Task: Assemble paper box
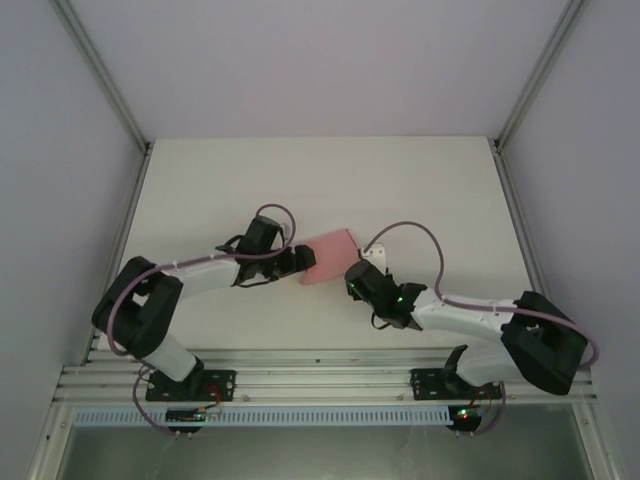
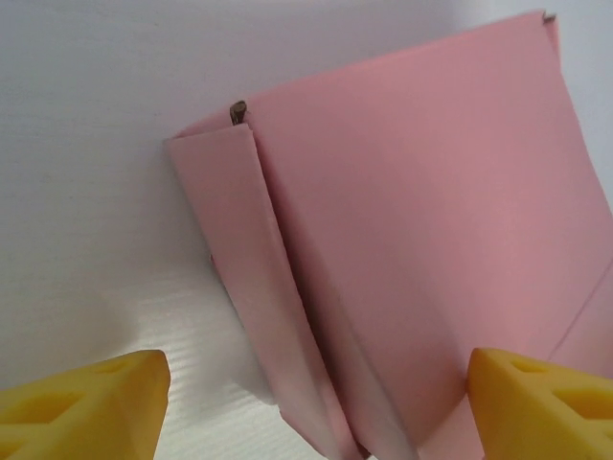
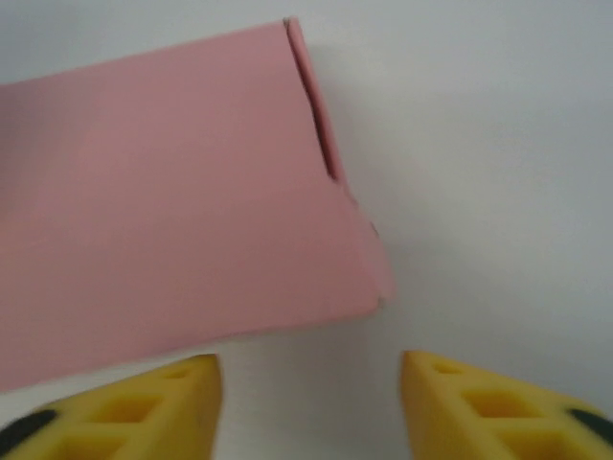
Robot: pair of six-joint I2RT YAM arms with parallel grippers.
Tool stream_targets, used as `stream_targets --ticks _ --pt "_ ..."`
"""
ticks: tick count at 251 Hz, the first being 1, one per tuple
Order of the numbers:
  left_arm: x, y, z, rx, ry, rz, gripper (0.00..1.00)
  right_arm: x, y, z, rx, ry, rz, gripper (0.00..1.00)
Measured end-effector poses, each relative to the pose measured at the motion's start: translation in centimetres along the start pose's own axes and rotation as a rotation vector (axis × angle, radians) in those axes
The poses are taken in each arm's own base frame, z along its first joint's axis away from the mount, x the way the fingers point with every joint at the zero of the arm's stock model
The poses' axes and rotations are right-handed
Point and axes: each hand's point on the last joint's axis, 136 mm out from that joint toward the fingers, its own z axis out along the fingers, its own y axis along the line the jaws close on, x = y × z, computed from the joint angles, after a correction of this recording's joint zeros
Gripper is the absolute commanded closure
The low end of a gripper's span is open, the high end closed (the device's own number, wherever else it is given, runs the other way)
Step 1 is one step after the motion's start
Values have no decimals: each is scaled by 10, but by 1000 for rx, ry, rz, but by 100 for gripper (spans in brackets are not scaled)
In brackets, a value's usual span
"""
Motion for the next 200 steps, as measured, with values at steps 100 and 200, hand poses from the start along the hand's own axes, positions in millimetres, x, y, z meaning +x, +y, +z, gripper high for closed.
stream_targets --ticks 100,200 --pt "-13 -3 23 61 17 -9 38 12 -39 -12 0 175 39 14" --pt "-17 -11 25 97 33 36 40 -82 -28 39 -239 193 148 16"
